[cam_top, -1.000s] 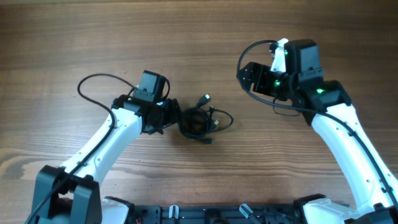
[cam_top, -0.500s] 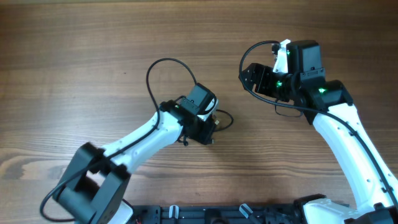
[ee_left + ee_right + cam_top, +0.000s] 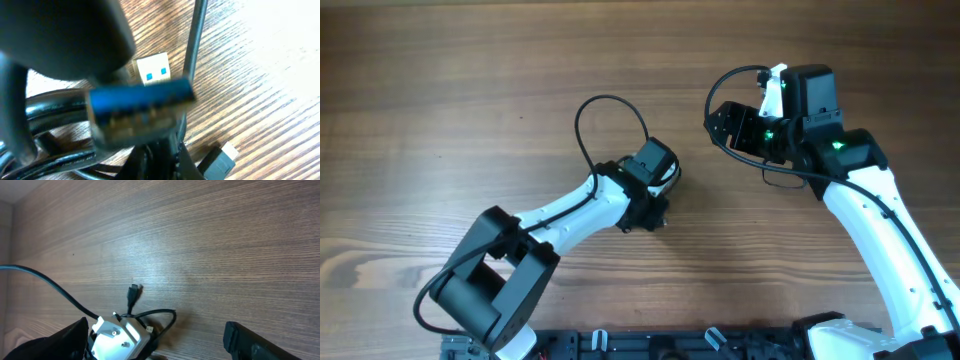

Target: Untangle cables

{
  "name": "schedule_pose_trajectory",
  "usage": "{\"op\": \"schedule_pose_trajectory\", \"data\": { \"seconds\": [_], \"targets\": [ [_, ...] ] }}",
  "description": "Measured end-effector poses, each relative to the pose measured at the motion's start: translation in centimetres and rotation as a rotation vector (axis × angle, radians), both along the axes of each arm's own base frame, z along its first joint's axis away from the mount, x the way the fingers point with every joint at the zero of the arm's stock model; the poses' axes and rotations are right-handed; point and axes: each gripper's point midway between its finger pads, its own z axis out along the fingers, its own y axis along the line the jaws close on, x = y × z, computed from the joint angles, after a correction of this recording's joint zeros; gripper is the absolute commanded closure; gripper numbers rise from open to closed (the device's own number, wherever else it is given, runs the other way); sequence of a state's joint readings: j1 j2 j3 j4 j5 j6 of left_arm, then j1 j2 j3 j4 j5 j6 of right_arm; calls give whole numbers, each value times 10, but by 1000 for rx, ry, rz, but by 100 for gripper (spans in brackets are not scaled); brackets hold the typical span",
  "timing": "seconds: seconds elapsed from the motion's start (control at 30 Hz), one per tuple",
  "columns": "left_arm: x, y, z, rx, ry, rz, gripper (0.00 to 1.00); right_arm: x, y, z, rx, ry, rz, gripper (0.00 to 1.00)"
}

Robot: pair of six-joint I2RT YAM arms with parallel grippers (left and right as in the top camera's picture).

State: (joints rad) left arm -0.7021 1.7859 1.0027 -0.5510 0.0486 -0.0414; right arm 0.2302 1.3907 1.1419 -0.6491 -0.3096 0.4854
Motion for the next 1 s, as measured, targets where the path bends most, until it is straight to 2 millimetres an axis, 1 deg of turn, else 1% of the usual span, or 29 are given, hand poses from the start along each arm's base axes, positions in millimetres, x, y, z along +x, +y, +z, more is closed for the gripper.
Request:
{"op": "schedule_pose_trajectory", "data": {
  "seconds": [0.1,0.17,0.2,0.23,0.33,0.37,0.4,0.43,0.47,0.5,0.53,0.57,0.63,0.73,0.8,0.87,1.0],
  "targets": [
    [0,0,2,-11,9,25,96,1,0,0,1,-3,0,11],
    [0,-2,5,-49,36,39,96,1,0,1,1,-5,0,10],
    [0,-3,9,-85,55,49,96,1,0,1,1,-6,0,10],
    [3,-4,18,-138,68,63,96,1,0,1,1,-6,0,10],
    [16,-6,57,-322,88,138,96,1,0,1,1,-6,0,10],
    [30,-2,86,-441,77,180,96,1,0,1,1,-6,0,9],
    [38,1,105,-531,84,215,96,1,0,1,1,-6,0,8],
    [44,6,119,-603,96,251,96,1,0,1,2,-6,0,8],
    [52,14,140,-717,122,297,96,1,0,1,1,-6,1,8],
    [59,22,153,-800,151,334,96,1,1,1,4,-5,3,8],
    [62,26,160,-848,171,350,96,1,2,1,9,-5,6,8],
    [64,32,175,-947,219,365,96,-1,4,2,19,-4,19,8],
    [68,40,198,-1078,260,351,95,-1,12,7,45,-25,69,8],
    [65,45,241,-1270,301,212,95,-1,26,17,100,-65,145,8],
    [60,45,254,-1317,360,188,95,-2,37,26,142,-95,193,8],
    [56,44,265,-1347,429,179,96,-4,54,37,194,-131,251,12],
    [56,44,275,-1359,491,198,96,-8,76,48,272,-125,266,19]
  ]
}}
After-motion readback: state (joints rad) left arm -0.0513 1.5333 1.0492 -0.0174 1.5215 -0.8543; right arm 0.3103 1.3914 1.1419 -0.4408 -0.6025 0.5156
